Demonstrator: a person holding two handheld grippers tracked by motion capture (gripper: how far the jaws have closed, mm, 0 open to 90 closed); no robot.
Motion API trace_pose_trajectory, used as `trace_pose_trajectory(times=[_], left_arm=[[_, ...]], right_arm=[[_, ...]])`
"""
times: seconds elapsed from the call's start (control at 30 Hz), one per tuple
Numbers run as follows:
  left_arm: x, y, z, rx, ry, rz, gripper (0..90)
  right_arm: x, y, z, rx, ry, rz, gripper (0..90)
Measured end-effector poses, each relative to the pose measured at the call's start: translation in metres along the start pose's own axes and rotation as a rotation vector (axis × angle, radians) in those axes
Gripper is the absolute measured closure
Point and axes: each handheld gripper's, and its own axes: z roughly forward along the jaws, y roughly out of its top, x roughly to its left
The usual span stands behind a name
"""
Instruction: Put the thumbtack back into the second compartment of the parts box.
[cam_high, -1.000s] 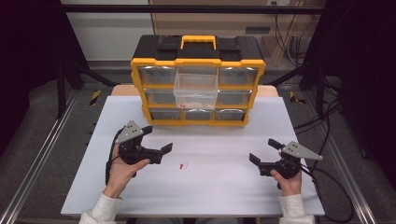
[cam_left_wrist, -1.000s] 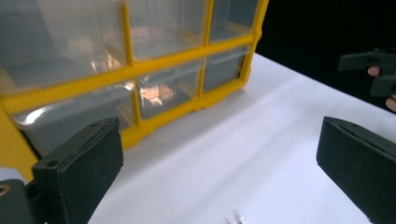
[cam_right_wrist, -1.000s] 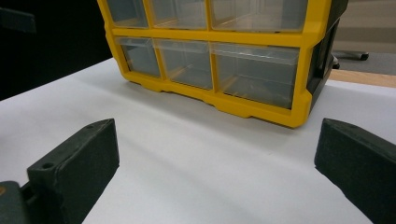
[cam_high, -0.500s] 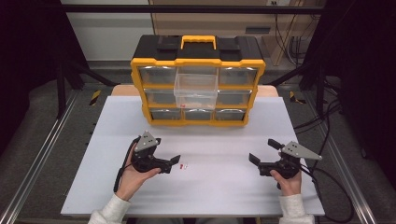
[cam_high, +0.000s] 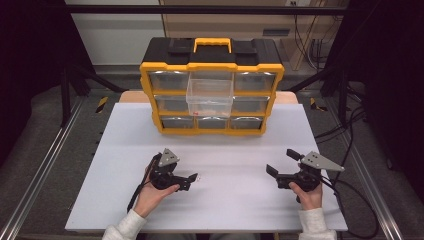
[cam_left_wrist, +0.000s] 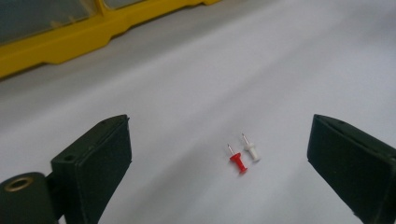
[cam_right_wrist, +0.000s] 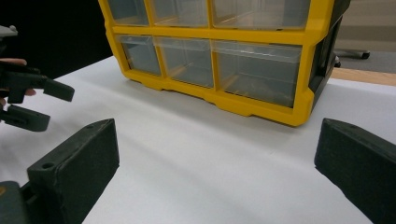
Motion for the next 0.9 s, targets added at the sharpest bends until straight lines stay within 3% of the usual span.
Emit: trace_pose_trajectory(times=[0.23,0.47,0.57,0.9], left_arm=[[-0.005,-0.004,0.008,0.031,-0.006,-0.007,13.9],[-0.007,-0.01,0.015,0.057,0.028,-0.026,23.4],[-0.008,-0.011,0.016,0.065,0.032,-0.032,33.6],[-0.014,-0.014,0.021,0.09,0.021,-0.036,52.7]], right_arm=[[0.0,0.0,0.0,0.001,0.0,0.0,0.6],[0.0,0.0,0.0,-0.001,-0.001,-0.003,0.6],[0.0,0.0,0.0,-0.002,-0.001,-0.004,0.6],[0.0,0.0,0.0,-0.001,-0.002,-0.003,0.6]])
